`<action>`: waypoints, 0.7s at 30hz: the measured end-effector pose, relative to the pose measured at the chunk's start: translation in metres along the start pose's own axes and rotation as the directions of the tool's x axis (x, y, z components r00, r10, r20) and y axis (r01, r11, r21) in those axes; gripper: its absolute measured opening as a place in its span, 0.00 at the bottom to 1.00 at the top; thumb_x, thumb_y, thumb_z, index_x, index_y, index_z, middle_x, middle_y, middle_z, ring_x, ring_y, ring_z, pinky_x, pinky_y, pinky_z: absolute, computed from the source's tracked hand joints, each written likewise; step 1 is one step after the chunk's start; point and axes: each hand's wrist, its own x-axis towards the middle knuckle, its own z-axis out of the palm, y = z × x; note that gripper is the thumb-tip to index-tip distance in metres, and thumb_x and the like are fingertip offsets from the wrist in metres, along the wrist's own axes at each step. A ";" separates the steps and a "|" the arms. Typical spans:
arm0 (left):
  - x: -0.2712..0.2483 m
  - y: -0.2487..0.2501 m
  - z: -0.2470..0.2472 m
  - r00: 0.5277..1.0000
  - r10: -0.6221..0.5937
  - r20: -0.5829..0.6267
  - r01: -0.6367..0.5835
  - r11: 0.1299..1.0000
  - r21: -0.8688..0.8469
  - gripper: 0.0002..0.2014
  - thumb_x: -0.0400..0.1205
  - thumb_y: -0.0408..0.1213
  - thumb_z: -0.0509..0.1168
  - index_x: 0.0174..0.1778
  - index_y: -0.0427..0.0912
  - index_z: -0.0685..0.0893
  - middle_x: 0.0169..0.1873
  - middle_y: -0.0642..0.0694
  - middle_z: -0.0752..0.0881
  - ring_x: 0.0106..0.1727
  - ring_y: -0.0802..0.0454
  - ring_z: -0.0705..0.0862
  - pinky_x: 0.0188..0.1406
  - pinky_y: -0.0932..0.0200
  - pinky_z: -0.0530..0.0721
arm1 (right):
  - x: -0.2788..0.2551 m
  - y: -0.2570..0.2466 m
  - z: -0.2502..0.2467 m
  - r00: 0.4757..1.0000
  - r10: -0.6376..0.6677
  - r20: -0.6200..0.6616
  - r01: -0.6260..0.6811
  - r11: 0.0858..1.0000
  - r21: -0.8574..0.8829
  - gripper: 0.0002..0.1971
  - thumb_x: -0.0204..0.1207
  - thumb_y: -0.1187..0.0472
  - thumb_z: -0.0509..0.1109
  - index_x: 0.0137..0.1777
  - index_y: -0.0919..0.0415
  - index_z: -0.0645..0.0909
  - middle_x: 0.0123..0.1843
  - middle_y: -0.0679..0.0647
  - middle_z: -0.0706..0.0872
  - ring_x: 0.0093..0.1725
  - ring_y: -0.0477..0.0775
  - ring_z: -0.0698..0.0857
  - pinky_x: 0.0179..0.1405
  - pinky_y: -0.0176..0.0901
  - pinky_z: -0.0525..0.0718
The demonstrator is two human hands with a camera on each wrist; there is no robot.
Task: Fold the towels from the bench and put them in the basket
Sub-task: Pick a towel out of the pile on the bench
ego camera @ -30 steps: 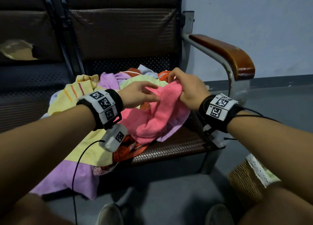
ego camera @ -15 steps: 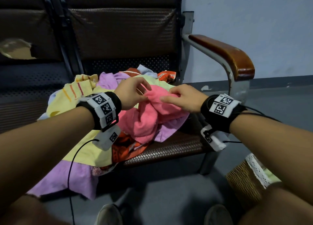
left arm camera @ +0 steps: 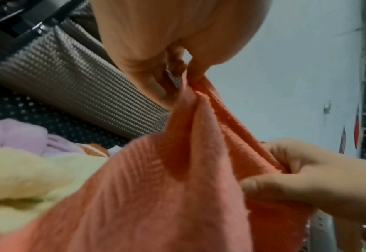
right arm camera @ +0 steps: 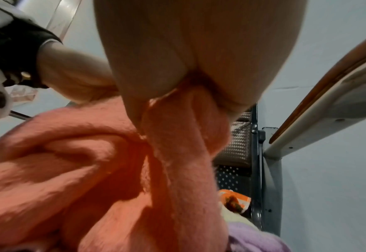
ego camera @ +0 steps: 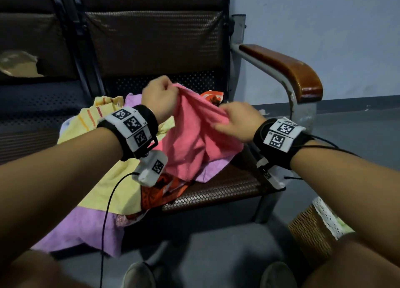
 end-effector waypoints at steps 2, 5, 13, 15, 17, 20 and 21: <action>0.003 0.003 -0.005 0.996 0.016 -0.093 -0.003 0.990 0.141 0.12 0.82 0.42 0.56 0.32 0.47 0.72 0.33 0.52 0.80 0.50 0.40 0.83 0.64 0.41 0.78 | -0.001 0.002 0.005 0.992 0.081 0.092 -0.072 0.993 -0.096 0.16 0.78 0.42 0.66 0.36 0.51 0.77 0.34 0.48 0.83 0.42 0.59 0.86 0.39 0.47 0.78; 0.009 0.004 -0.009 0.994 -0.071 -0.084 0.083 0.985 0.149 0.15 0.84 0.49 0.50 0.43 0.46 0.77 0.47 0.45 0.84 0.58 0.38 0.83 0.73 0.34 0.72 | 0.002 0.004 0.001 0.979 0.200 -0.040 -0.203 0.975 -0.089 0.19 0.79 0.43 0.62 0.32 0.54 0.76 0.31 0.48 0.79 0.39 0.61 0.83 0.38 0.47 0.74; 0.010 0.011 -0.012 0.946 -0.268 0.182 0.323 0.793 -0.517 0.12 0.90 0.34 0.54 0.41 0.44 0.75 0.40 0.45 0.82 0.34 0.53 0.85 0.37 0.58 0.89 | -0.005 -0.017 -0.004 0.974 -0.057 -0.219 0.119 0.953 0.278 0.09 0.75 0.61 0.65 0.42 0.49 0.66 0.29 0.50 0.76 0.30 0.55 0.74 0.33 0.53 0.72; 0.015 0.011 -0.017 0.960 -0.240 0.147 0.280 0.751 -0.598 0.12 0.90 0.30 0.53 0.43 0.43 0.76 0.43 0.45 0.83 0.37 0.54 0.87 0.39 0.59 0.90 | -0.009 -0.025 -0.005 0.966 -0.177 -0.190 0.228 0.928 0.295 0.12 0.76 0.65 0.63 0.55 0.50 0.69 0.34 0.53 0.82 0.28 0.52 0.77 0.33 0.49 0.76; 0.018 0.010 -0.020 0.966 -0.228 0.118 0.252 0.754 -0.607 0.09 0.89 0.28 0.55 0.46 0.42 0.76 0.44 0.44 0.83 0.40 0.53 0.86 0.44 0.59 0.90 | -0.009 -0.030 -0.007 0.965 -0.233 -0.122 0.255 0.940 0.227 0.17 0.76 0.68 0.60 0.62 0.50 0.75 0.39 0.50 0.87 0.33 0.48 0.82 0.39 0.39 0.80; 0.010 0.011 -0.017 0.976 -0.200 0.091 0.217 0.812 -0.542 0.08 0.81 0.20 0.65 0.47 0.37 0.78 0.36 0.40 0.82 0.33 0.52 0.86 0.43 0.55 0.91 | -0.010 -0.036 -0.006 0.985 -0.154 0.076 0.145 0.983 0.115 0.19 0.76 0.69 0.59 0.50 0.51 0.90 0.38 0.42 0.88 0.38 0.42 0.83 0.52 0.44 0.84; 0.006 0.013 -0.015 0.976 -0.202 0.085 0.215 0.817 -0.535 0.11 0.79 0.17 0.68 0.44 0.38 0.78 0.33 0.40 0.81 0.28 0.53 0.85 0.37 0.56 0.91 | -0.010 -0.039 -0.004 0.988 -0.102 0.118 0.091 0.991 0.095 0.19 0.76 0.68 0.59 0.47 0.51 0.92 0.34 0.40 0.86 0.35 0.40 0.81 0.53 0.46 0.84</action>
